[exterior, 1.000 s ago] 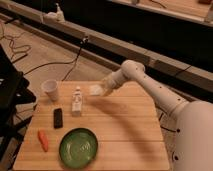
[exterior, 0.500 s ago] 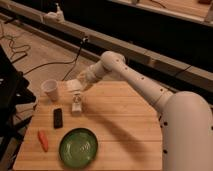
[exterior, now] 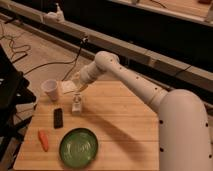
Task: Place the white sponge in the ceramic cup
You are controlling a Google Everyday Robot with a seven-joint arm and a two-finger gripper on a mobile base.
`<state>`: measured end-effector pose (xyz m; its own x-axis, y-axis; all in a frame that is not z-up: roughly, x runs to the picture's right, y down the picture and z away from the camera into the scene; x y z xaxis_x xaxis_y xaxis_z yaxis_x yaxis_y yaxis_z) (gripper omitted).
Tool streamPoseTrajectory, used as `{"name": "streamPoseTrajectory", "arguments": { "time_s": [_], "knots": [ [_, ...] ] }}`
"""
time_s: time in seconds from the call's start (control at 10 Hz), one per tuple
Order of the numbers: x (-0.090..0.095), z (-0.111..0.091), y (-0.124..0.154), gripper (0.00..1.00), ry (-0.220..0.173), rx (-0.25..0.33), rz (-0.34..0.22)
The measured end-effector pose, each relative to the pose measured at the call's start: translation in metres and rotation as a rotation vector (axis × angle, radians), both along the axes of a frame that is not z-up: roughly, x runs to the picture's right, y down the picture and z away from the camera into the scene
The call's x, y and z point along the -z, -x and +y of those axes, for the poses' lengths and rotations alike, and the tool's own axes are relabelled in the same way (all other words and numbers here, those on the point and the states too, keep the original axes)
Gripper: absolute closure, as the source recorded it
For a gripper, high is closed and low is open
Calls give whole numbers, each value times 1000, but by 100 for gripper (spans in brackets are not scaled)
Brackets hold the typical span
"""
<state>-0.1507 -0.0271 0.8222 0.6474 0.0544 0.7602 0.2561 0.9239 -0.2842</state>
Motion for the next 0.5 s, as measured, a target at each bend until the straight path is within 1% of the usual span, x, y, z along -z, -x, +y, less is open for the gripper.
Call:
{"name": "streamPoseTrajectory", "arguments": {
  "time_s": [0.3, 0.4, 0.5],
  "knots": [
    [-1, 1, 0, 100, 1, 3, 1],
    [-2, -1, -1, 100, -5, 12, 9],
    [-4, -5, 3, 100, -14, 29, 16]
  ]
}}
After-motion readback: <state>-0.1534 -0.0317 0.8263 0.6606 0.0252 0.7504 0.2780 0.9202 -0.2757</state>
